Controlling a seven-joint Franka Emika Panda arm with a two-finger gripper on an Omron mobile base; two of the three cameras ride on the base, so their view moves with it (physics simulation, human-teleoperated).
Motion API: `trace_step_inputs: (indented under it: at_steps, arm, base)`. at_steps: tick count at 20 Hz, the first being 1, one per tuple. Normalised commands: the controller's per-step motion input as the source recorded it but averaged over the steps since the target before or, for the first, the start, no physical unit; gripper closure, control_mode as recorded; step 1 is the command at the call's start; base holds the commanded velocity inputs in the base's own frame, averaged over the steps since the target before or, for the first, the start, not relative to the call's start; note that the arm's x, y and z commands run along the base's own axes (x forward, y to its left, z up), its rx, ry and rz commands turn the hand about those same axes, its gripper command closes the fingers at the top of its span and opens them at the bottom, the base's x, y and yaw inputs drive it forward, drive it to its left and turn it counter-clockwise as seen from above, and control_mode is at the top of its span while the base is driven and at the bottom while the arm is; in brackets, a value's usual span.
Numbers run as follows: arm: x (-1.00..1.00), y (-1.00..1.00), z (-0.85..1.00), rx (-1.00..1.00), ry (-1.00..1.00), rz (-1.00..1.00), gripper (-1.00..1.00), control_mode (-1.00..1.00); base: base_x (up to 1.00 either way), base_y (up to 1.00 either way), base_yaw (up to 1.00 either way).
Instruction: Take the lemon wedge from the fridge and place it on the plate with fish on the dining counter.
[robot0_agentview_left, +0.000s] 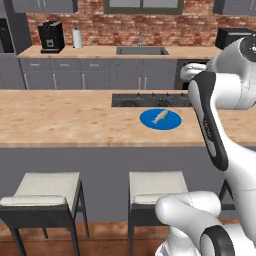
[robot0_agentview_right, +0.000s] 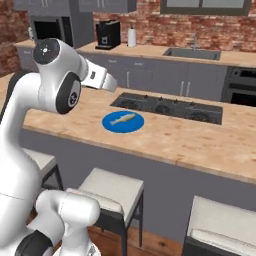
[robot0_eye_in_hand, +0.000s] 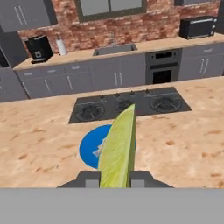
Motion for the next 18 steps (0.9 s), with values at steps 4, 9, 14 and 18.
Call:
trace_step_inputs:
  at_steps: [4,9,14,18]
  arm:
    - [0.00,0.00,0.00,0.00,0.00,0.00,1.00,1.00]
    - [0.80,0.22,-0.16,-0.03,0.25,-0.03,1.00,-1.00]
    - [1.00,0.29,-0.50,-0.02,0.56,0.07,1.00,-1.00]
    - [1.00,0.06,-0.69,0.00,0.43,0.15,1.00,-1.00]
  base:
    - [0.99,0.54,-0.24]
    - [0.20,0.07,-0.03]
    - [0.00,0.00,0.00]
    - [0.00,0.00,0.00]
